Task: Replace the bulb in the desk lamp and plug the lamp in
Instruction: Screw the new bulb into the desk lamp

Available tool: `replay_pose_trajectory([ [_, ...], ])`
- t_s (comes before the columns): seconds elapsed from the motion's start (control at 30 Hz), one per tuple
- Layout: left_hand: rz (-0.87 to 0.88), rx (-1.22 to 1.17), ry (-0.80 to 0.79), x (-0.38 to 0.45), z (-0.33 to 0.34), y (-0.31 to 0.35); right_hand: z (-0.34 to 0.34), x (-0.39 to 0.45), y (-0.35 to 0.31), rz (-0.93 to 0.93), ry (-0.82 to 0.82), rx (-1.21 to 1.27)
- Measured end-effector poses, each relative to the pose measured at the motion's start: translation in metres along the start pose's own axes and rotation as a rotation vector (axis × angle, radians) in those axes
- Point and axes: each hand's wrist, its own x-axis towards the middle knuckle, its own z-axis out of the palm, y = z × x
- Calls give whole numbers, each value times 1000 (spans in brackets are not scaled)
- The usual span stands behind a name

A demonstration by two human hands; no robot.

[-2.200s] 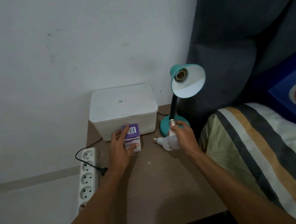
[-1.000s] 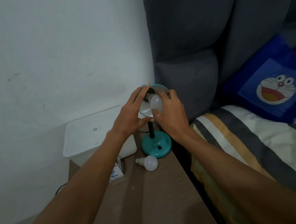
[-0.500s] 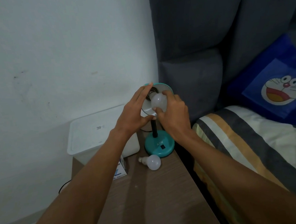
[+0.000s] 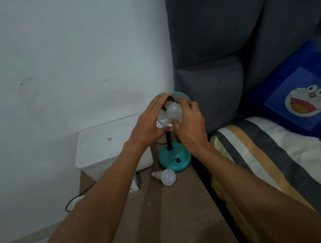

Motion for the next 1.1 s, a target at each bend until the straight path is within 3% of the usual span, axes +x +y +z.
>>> replay_pose_trajectory([
  [0.63,-27,-31,6,-1,-1,0,7,2,0,-114,-6,-153],
  [1.0,-31,-30,0,0,-1,0,3,1,3,-143,56,-126],
  [1.1,-20,-25,5,1,0,1,1,3,0,-78,71,-59],
])
